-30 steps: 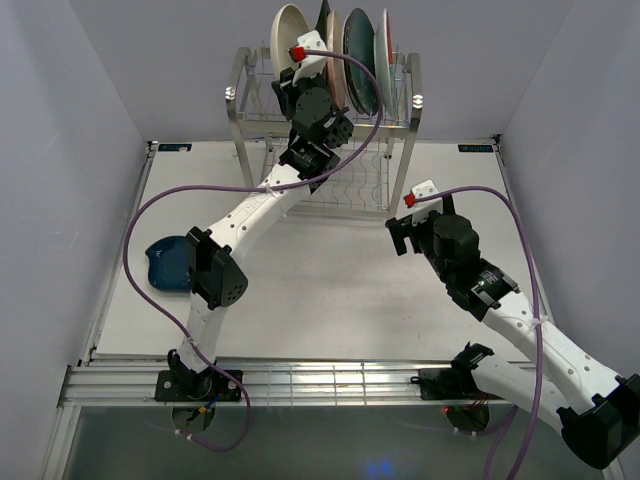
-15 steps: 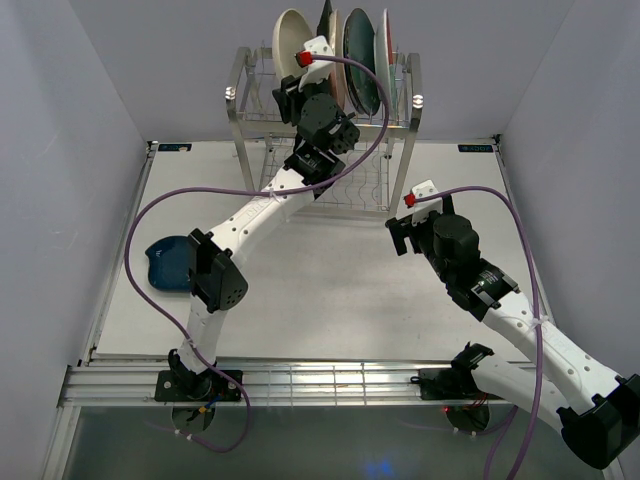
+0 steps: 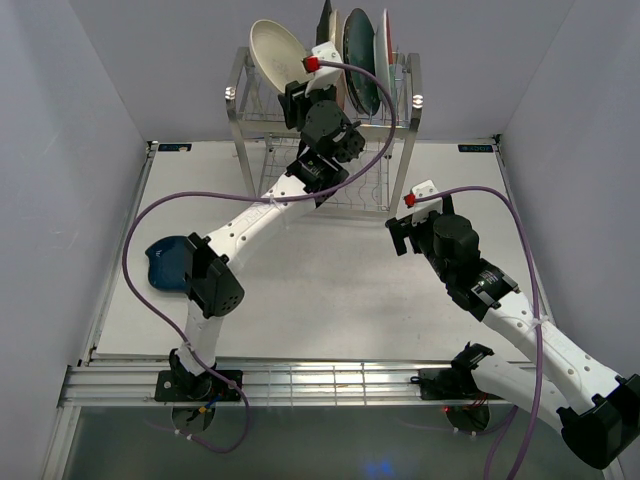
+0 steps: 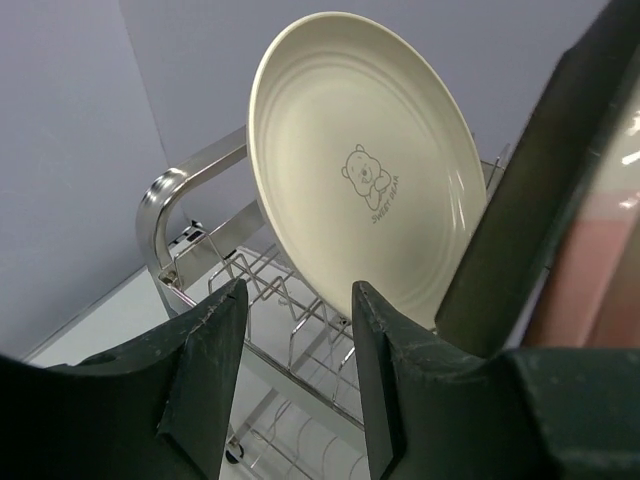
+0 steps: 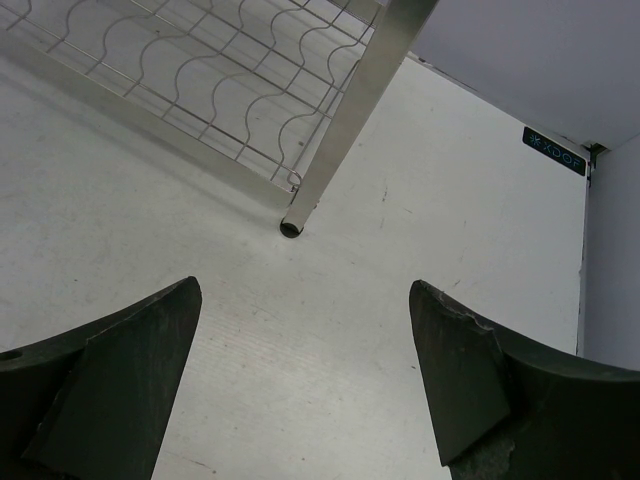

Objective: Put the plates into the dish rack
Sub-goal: Insert the plate into the dish rack.

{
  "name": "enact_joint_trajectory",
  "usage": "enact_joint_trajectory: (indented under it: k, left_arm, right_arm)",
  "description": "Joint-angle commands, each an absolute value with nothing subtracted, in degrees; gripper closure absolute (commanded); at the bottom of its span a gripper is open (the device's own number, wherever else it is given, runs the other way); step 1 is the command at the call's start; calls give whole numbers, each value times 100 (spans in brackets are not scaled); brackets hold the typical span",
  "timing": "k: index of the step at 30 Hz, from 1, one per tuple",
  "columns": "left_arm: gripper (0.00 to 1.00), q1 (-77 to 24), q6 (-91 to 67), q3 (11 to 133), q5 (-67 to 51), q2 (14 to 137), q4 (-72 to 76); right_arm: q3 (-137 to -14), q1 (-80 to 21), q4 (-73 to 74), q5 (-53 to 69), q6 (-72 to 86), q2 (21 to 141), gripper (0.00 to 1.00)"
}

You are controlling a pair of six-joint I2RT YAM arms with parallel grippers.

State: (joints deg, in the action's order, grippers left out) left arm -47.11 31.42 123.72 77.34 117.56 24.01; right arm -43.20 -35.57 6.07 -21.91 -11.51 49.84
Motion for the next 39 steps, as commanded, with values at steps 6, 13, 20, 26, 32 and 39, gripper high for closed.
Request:
enact_joint_trajectory:
  k: [6,13,20,26,32,39]
  left_arm:
    - [37,-4966,3085,12094,7541,10829,2294]
    - [34,-5168,2780,11017,7157,9811,2171]
    - [30,-4624,-466,10056,4878,8245,-344]
    - [27,-3940,-1387,10660,4352,8516,-1744]
    - [23,-3079,-2381,11073,3104,8639,-2415]
    - [22,-2075,-3269,11531,1881,9052,-2786]
  right_arm:
    - [-4342,-3525,492,-2162,-1090,4922,10]
    - [-4351,-3524,492,-2118,-1116,4904,10]
    - [-4350,-3533,518,-2057,-1125,4896,10]
    - [-4368,-3533,527,-2030,-1134,4922,10]
    - [-4351,-3533,545,-2013,-1151,4887,10]
    - [-4350,-3533,580,-1960,-1151,4878,10]
